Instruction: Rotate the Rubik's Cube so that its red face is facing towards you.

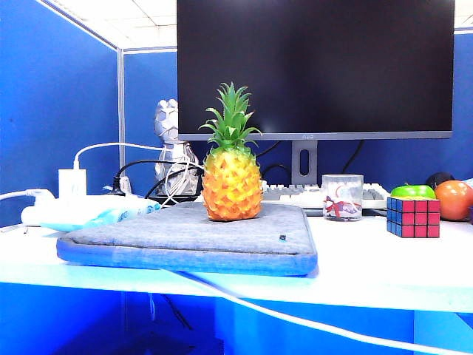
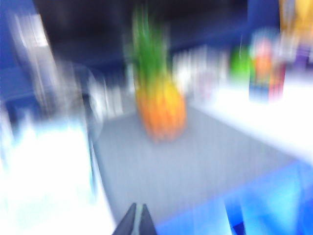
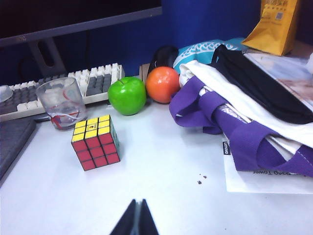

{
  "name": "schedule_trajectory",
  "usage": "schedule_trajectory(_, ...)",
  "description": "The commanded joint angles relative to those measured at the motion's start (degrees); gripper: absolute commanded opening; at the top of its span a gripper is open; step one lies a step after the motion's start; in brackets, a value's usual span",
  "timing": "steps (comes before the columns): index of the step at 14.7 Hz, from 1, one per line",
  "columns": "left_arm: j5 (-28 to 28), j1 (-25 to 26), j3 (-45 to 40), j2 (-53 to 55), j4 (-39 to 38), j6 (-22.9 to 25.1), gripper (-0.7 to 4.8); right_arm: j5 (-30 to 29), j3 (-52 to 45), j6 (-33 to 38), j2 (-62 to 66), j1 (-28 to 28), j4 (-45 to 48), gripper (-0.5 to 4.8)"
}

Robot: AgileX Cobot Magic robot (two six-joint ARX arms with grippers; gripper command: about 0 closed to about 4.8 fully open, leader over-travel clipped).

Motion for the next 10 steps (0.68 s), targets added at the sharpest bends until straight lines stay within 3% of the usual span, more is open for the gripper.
schedule_trajectory(1, -0.1, 0.9, 0.2, 0.3, -9.7, -0.1, 0.04, 0.1, -0.5, -0.1, 0.0, -0.1, 0.9, -0.06)
schedule_trajectory(6, 0.4, 8.5, 0.0, -2.2, -8.7, -0.1, 0.04, 0.2, -0.5, -0.1, 0.0, -4.2, 0.9, -0.06)
schedule_trajectory(10, 0.8, 8.5, 0.0, -2.2, -8.7, -0.2, 0.04, 0.1, -0.5, -0.1, 0.0, -4.2, 0.9, -0.06)
